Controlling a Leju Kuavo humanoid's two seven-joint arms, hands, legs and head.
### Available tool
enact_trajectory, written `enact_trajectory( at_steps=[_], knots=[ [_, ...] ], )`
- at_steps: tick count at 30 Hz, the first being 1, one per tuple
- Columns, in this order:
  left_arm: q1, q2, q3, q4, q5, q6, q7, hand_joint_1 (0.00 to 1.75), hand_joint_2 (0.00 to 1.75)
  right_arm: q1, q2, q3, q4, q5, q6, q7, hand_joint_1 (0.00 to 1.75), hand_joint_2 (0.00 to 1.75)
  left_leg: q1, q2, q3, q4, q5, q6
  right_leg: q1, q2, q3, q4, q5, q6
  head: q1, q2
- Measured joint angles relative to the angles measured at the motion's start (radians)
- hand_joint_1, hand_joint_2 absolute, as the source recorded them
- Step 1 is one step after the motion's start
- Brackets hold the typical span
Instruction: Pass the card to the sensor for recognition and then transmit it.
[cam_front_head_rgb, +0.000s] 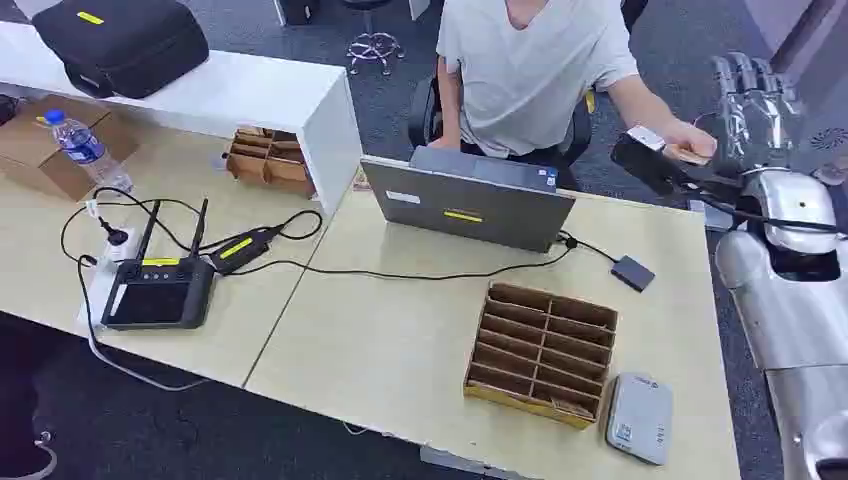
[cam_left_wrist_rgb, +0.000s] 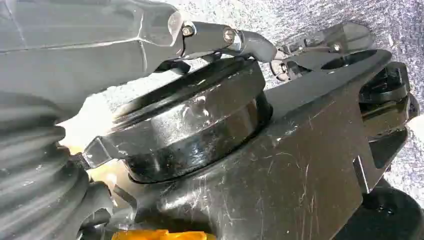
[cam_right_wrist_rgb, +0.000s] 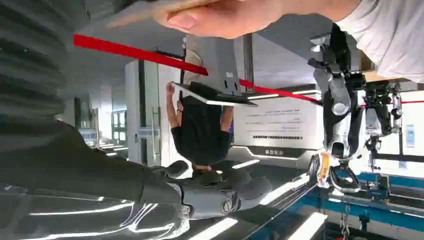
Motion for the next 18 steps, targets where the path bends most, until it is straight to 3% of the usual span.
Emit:
enact_trajectory(
  at_steps=[4, 18],
  knots=[
    [0.000, 0.000, 0.000, 0.000, 0.000, -0.006, 0.000, 0.00, 1.75, 0.001, 0.000, -0.002, 0.010, -0.046, -0.011, -0.030, 1.75, 1.75, 0.000, 0.000, 0.000, 0.000, 0.000, 0.000, 0.000, 0.000, 0.000, 0.000, 0.000, 0.000, 0.000, 0.000],
    [0.000, 0.000, 0.000, 0.000, 0.000, -0.007, 0.000, 0.00, 1.75, 0.000, 0.000, -0.003, 0.016, -0.050, -0.013, -0.030, 1.75, 1.75, 0.000, 0.000, 0.000, 0.000, 0.000, 0.000, 0.000, 0.000, -0.001, 0.000, 0.000, 0.000, 0.000, 0.000]
  ],
)
